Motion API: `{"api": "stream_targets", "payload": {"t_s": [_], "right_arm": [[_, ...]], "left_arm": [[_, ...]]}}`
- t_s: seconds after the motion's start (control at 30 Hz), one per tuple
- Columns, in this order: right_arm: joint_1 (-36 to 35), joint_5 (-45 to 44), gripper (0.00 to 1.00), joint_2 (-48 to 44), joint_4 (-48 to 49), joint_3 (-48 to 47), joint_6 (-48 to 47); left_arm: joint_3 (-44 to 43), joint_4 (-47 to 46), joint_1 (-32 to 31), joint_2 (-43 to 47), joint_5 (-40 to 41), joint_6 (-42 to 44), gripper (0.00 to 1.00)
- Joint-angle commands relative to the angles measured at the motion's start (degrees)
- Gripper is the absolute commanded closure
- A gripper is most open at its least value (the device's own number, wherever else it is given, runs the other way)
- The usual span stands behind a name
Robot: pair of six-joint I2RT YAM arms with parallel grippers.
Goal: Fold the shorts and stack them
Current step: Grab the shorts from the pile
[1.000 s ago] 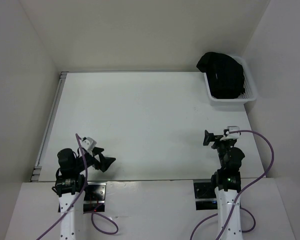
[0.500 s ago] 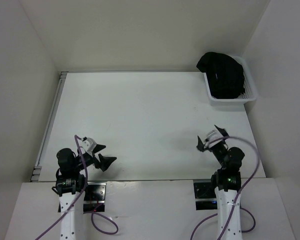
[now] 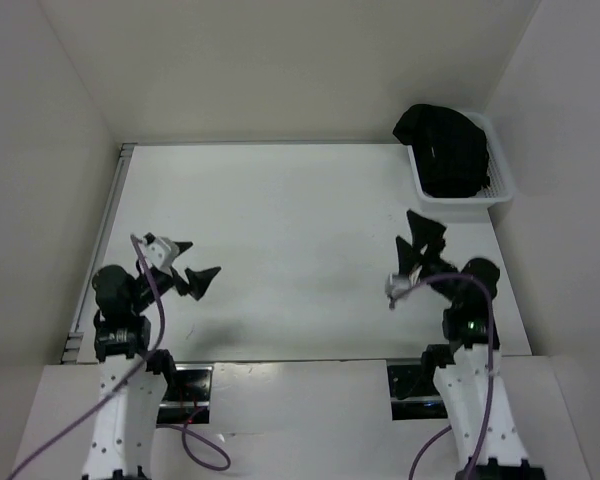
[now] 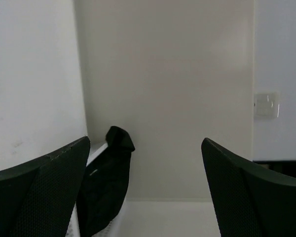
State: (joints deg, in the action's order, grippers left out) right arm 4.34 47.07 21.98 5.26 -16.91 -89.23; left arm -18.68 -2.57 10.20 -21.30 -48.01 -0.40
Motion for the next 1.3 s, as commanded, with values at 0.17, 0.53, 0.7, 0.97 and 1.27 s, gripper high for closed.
{"api": "stream_targets", "payload": {"t_s": [0.17,0.53,0.7,0.97,1.27], "right_arm": [[-6.5,-52.4,0.02,62.6,-9.3,-65.0,58.3],[5.3,-61.7,0.01,99.7,-18.5,-91.1,83.7],[5.9,-62.7,0.01,106.2,-17.3,-91.8,81.9],[6.4,-58.1,0.17,111.8,-19.7,-94.6,83.1],[6.4,-56.7,0.98,110.3,-20.2,-92.1,83.6]], "left_arm": [[-38.4,11.3,-11.5,-44.4,25.0,0.4,0.00],[-53.7,19.4,-13.9,-68.9,21.3,0.4,0.00],[-53.7,18.9,-14.9,-71.9,22.8,0.4,0.00],[-53.7,17.9,-17.5,-73.4,26.1,0.4,0.00],[-52.9,17.3,-17.5,-70.9,26.7,0.4,0.00]]}}
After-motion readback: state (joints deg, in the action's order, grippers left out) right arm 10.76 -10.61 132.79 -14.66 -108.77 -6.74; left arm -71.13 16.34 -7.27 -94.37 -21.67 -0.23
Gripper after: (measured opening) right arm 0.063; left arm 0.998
